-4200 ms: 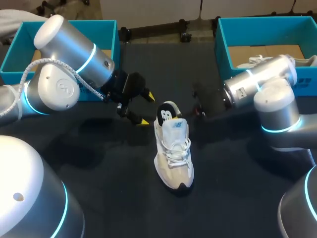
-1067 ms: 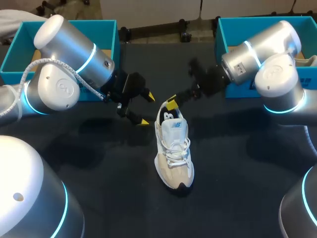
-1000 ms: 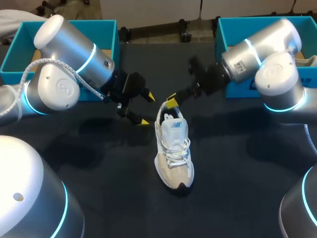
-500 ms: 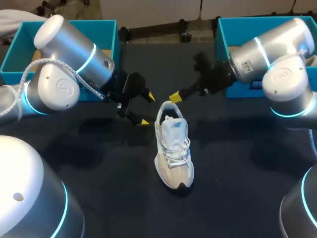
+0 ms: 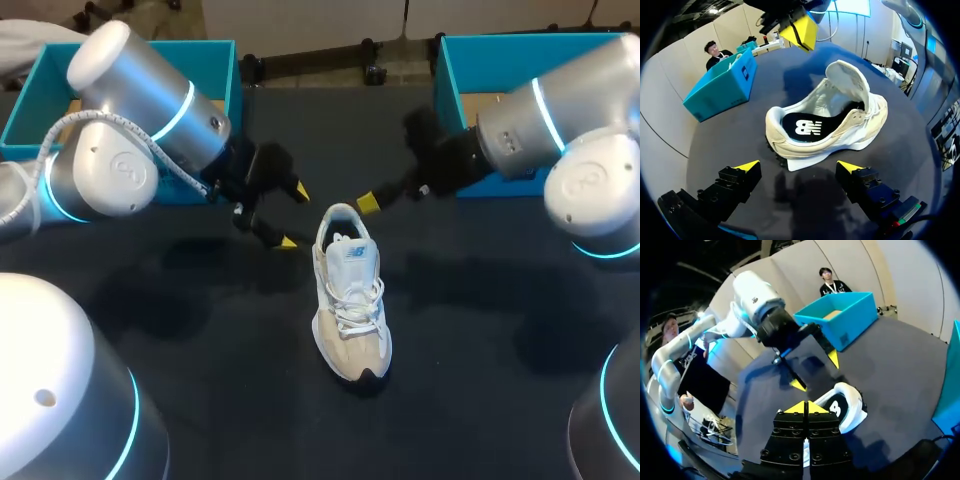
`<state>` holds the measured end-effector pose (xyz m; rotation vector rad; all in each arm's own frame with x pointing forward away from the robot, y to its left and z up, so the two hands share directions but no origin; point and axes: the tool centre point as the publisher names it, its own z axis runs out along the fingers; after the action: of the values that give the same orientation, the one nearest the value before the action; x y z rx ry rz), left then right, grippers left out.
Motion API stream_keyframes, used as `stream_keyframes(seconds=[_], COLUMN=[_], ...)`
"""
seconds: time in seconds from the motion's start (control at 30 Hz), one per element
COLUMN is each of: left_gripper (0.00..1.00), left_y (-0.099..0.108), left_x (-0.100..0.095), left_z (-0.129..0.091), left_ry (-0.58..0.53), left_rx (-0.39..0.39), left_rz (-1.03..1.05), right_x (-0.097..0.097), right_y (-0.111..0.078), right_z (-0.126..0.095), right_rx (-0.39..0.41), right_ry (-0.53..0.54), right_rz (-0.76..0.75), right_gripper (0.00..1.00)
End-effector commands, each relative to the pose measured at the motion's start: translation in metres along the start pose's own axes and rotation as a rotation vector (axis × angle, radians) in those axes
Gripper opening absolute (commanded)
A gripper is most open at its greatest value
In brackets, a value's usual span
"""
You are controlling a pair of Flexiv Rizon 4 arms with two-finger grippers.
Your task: Take the shoe out of the shoebox, open the shoe tongue, remove and reinsert the insole, then place the shoe into the shoebox
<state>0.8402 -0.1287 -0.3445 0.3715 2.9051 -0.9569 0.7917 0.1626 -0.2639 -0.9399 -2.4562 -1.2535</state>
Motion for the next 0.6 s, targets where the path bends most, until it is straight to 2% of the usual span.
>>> stream_keyframes(seconds=[0.03, 0.17, 0.47, 0.6], left_gripper=[1.0, 1.0, 1.0, 1.0], left_y=[0.004, 0.008, 0.027, 0.034], left_x=[0.005, 0.007, 0.01, 0.014], left_z=[-0.02, -0.035, -0.062, -0.083], left_ry=[-0.003, -0.012, -0.043, -0.06], left_rx=[0.006, 0.005, -0.015, -0.013], left_rz=[0.003, 0.012, 0.015, 0.02], right_x=[0.004, 0.004, 0.004, 0.004], right_y=[-0.003, -0.002, -0.002, -0.002], right_z=[-0.004, -0.006, -0.006, -0.006], right_rx=[0.009, 0.023, 0.023, 0.023], right_ry=[-0.081, -0.131, -0.131, -0.131], right_rz=[0.009, 0.013, 0.013, 0.013], right_gripper=[0.0, 0.0, 0.0, 0.0])
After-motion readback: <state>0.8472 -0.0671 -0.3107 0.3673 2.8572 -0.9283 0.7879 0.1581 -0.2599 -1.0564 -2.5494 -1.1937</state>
